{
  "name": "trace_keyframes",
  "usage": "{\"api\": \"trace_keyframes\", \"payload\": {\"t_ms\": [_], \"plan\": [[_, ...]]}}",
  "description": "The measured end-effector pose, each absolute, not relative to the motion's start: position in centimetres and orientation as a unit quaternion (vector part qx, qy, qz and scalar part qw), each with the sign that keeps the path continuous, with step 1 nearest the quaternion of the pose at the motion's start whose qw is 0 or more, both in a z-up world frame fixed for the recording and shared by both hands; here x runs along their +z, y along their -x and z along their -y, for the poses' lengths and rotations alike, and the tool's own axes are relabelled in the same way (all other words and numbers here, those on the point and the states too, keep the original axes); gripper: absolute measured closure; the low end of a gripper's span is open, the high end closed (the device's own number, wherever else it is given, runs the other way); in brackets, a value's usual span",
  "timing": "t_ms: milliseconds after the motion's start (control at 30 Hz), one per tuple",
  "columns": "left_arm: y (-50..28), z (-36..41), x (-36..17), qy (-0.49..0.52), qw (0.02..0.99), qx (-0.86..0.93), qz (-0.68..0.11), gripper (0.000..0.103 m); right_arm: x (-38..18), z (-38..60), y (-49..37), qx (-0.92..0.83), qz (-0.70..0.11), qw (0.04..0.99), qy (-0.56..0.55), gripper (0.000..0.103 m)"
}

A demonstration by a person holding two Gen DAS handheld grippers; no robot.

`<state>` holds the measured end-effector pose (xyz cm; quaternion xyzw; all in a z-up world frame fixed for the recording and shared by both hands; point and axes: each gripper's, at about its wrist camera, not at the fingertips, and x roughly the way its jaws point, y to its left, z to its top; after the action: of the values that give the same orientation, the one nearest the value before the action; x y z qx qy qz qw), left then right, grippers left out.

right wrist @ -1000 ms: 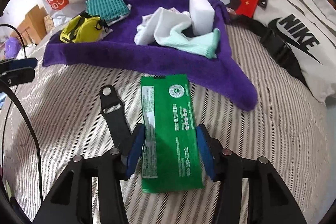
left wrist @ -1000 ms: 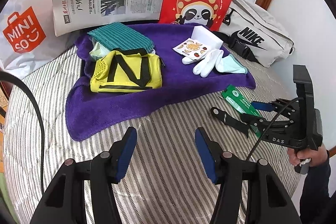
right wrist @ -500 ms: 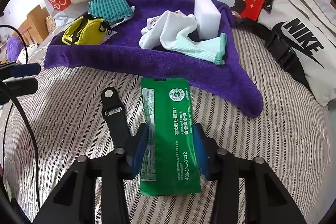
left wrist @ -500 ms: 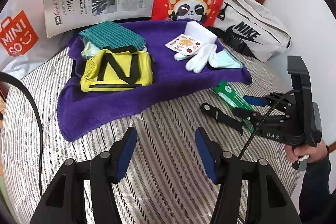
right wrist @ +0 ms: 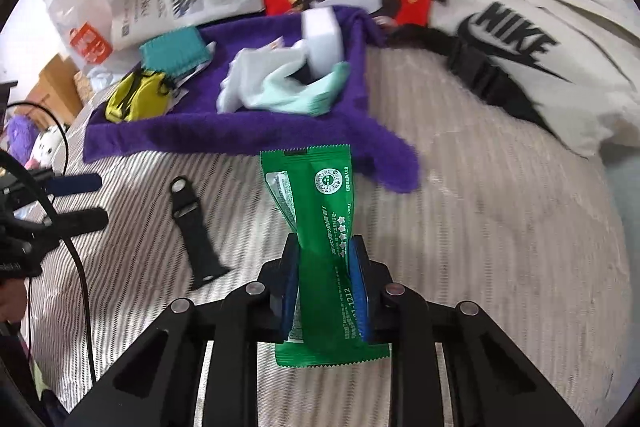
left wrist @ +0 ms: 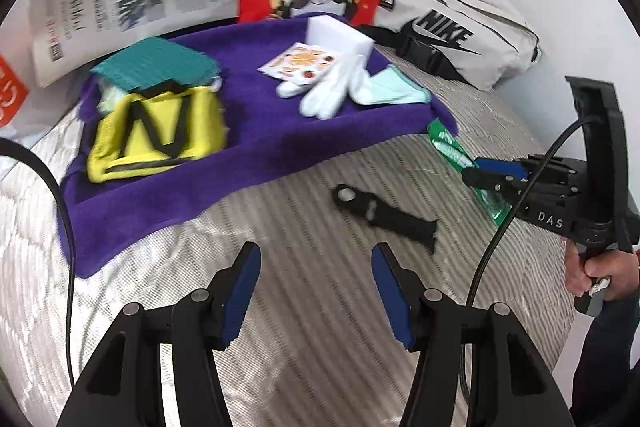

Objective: Organize soft objects
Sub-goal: 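Lift the green packet with the right tool while the left tool grasps the black strap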

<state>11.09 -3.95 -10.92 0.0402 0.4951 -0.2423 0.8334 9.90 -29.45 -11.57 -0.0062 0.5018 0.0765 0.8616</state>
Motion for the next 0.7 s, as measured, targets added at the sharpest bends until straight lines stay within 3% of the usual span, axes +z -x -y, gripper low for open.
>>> {"api": "trace_keyframes", "payload": {"t_ms": [567,700], "plan": [[-12.7,12.7,-13.7,-0.069,0.829,-0.218,-0.511,0.047,-10.2,35.0,-8.9,0.029,-0.489,0.872,-0.025,0.079],[-12.9,14.0,-14.2,-0.093,0.833,-0.196,-0.509,0.039,-10.6,35.1,-8.8,0.029,-0.492,0.87,-0.029,0.079]]}}
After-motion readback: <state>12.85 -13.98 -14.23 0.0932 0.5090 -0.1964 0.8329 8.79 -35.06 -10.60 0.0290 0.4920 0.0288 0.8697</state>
